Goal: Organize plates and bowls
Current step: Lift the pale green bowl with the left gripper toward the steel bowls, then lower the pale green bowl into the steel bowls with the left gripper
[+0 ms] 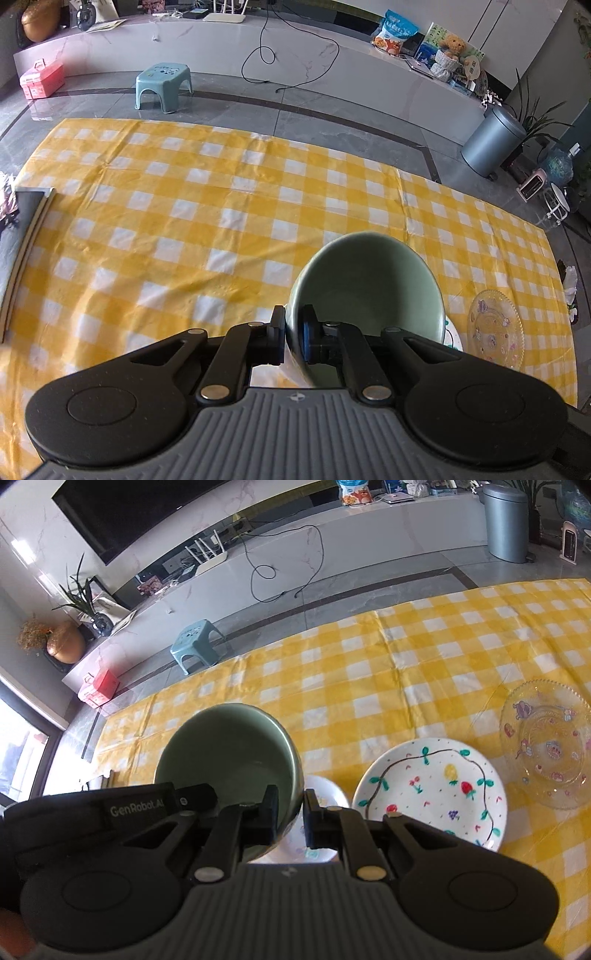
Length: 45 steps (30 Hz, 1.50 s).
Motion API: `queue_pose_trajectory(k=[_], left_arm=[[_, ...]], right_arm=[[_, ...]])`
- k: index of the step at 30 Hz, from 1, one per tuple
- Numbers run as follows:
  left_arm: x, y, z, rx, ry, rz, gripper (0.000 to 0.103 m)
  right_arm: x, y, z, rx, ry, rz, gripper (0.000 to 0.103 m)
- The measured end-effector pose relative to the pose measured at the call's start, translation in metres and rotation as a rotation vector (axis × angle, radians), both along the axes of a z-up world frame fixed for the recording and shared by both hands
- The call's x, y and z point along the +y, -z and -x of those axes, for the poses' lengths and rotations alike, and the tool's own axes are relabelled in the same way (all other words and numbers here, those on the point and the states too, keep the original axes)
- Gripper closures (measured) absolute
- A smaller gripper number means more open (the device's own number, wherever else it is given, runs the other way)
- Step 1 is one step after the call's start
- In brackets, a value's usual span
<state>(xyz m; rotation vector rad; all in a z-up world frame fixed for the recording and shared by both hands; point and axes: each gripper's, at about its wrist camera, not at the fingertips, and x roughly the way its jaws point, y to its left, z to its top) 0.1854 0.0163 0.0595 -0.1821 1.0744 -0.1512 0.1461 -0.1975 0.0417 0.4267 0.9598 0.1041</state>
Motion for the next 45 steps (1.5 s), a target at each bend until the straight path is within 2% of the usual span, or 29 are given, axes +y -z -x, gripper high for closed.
queue_pose_trajectory(k=[6,12,23,32,45], left_arm=[[0.035,-0.023,0.045,-0.020,-0.050,-0.005,0.094],[0.061,-0.034,0.090,-0.032,-0.079,-0.042,0.094],[0.094,-0.022,0.139,0.025,-0.097,-0.049,0.094],[0.100,0.002,0.151,0.083,-0.080,-0.033,0.094],[0.106,0.027,0.135,0.150,-0.057,-0.029,0.093]], right_arm=[[0.032,-0.026,0.046,-0.044,-0.082,-0.008,0.091],[0.062,-0.037,0.089,-0.058,-0.153,-0.017,0.091],[0.089,-0.021,0.135,0.001,-0.221,-0.046,0.092],[0.094,-0.004,0.148,0.045,-0.221,-0.025,0.092],[0.102,0.017,0.135,0.099,-0.235,0.020,0.093]])
